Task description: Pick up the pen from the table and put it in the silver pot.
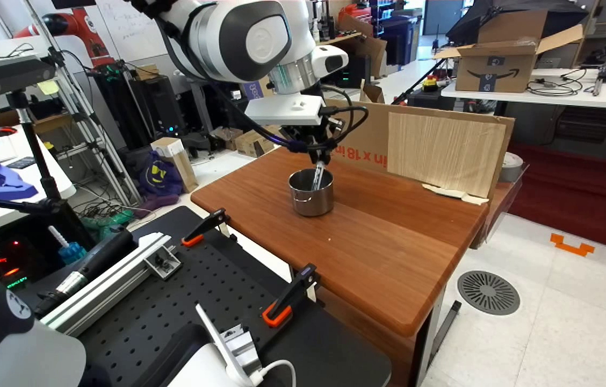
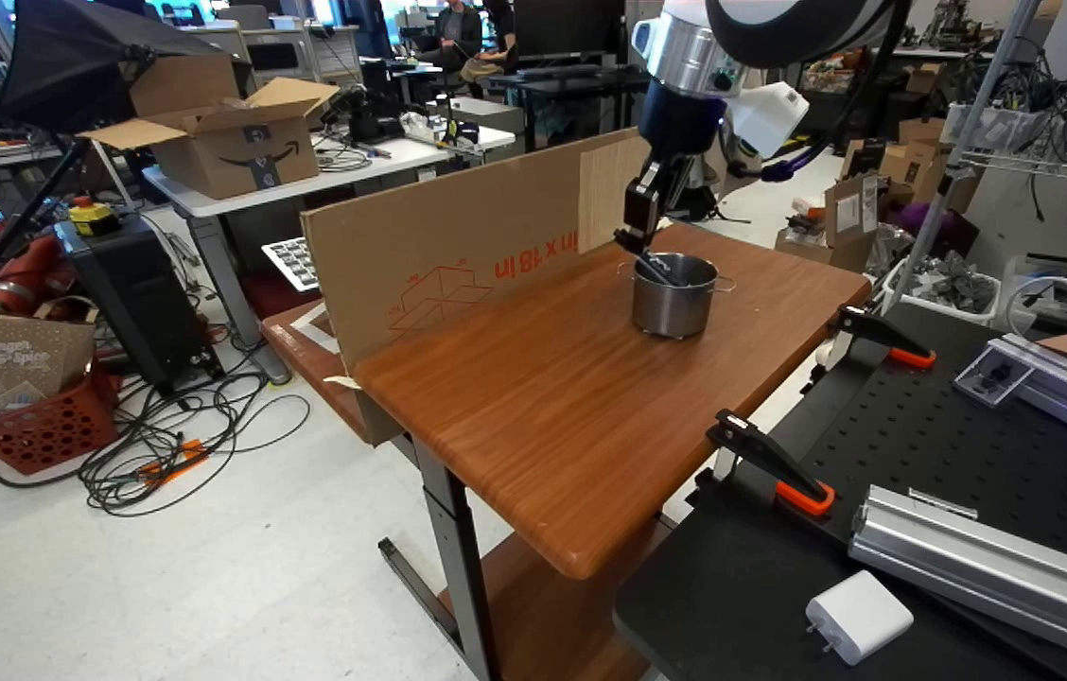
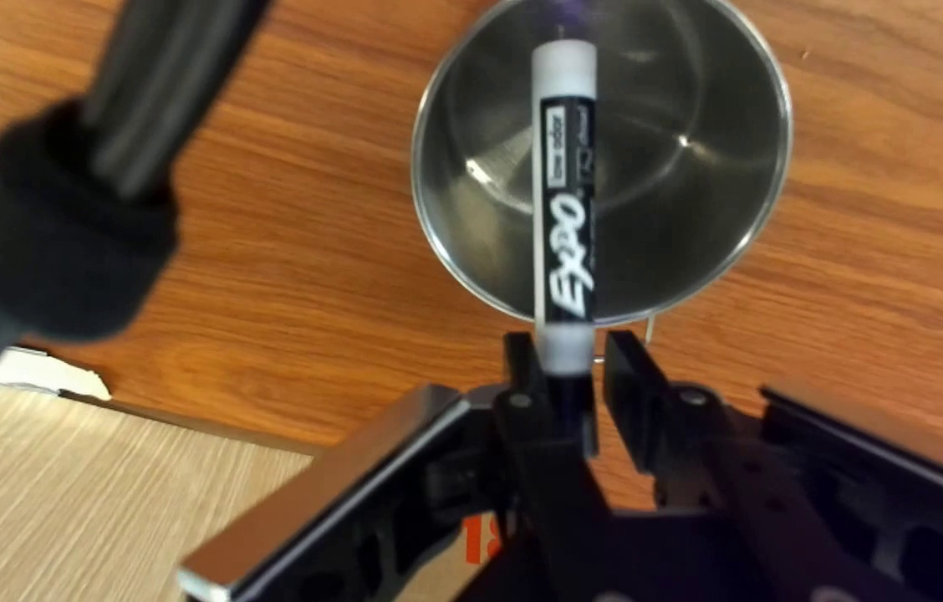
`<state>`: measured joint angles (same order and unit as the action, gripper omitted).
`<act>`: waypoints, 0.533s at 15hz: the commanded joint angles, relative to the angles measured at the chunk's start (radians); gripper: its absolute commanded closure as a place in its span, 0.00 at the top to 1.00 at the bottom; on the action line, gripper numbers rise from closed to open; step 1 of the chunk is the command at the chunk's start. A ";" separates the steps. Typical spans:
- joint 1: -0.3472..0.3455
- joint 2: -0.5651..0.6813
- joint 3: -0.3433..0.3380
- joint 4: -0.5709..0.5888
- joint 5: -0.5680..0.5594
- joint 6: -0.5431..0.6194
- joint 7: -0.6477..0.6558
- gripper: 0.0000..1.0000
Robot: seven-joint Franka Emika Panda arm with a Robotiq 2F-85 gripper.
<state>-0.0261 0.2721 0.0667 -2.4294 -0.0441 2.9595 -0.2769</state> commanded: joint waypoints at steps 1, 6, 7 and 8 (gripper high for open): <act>-0.038 0.015 0.037 0.021 0.011 -0.010 -0.037 0.59; -0.071 0.014 0.066 0.032 0.031 -0.017 -0.063 0.95; -0.079 0.005 0.073 0.030 0.038 -0.025 -0.068 0.99; -0.091 -0.001 0.086 0.028 0.048 -0.026 -0.079 1.00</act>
<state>-0.0730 0.2767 0.1060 -2.4123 -0.0355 2.9578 -0.3090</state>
